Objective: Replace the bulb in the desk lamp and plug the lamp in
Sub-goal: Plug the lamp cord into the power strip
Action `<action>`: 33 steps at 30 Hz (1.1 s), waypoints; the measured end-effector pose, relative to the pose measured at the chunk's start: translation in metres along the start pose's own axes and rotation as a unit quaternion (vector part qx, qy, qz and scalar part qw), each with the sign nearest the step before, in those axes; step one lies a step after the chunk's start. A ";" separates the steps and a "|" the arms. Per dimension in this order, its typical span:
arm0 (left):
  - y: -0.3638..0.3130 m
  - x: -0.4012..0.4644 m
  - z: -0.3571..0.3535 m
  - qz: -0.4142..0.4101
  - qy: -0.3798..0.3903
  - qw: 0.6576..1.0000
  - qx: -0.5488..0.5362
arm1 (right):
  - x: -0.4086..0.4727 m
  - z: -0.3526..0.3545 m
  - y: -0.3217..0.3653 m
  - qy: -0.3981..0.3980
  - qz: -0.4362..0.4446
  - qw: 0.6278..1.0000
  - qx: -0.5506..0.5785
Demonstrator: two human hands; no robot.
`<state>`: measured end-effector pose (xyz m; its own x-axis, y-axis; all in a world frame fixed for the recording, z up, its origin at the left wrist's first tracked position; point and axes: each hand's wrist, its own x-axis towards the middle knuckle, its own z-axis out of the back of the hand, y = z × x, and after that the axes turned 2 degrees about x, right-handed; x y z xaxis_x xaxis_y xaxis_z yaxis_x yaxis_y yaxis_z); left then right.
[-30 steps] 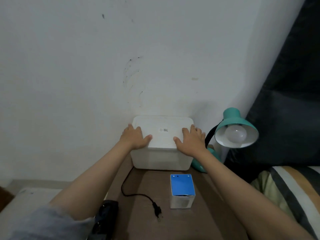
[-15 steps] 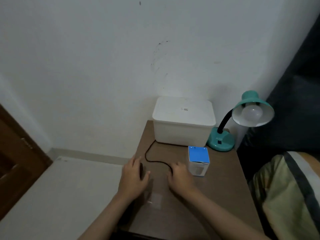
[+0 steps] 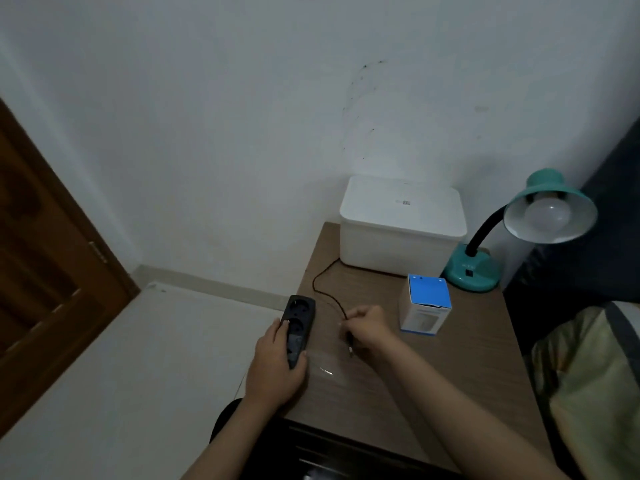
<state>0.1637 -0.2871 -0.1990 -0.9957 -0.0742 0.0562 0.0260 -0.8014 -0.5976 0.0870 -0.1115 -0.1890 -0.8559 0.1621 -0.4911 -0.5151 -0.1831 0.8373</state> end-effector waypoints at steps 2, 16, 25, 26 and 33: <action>0.001 0.000 -0.001 -0.001 -0.005 1.000 0.000 | -0.007 -0.004 0.009 0.020 0.012 0.997 0.071; 0.005 -0.001 -0.007 0.009 -0.038 0.999 -0.013 | 0.004 -0.066 0.035 0.001 0.228 0.974 -0.013; 0.009 -0.002 -0.010 0.006 -0.045 0.999 -0.025 | 0.001 -0.070 0.032 -0.030 0.315 0.937 -0.151; 0.010 -0.003 -0.010 0.005 -0.046 0.999 -0.025 | 0.002 -0.070 0.032 -0.031 0.320 0.933 -0.159; 0.010 -0.002 -0.010 0.003 -0.046 0.999 -0.028 | 0.004 -0.065 0.032 -0.018 0.343 0.918 -0.199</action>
<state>0.1655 -0.2888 -0.2132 -0.9832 -0.1347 0.1234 0.0244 -0.7664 -0.6419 0.0641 -0.1803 -0.1797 -0.9867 -0.0938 0.1329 0.1626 -0.5930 0.7886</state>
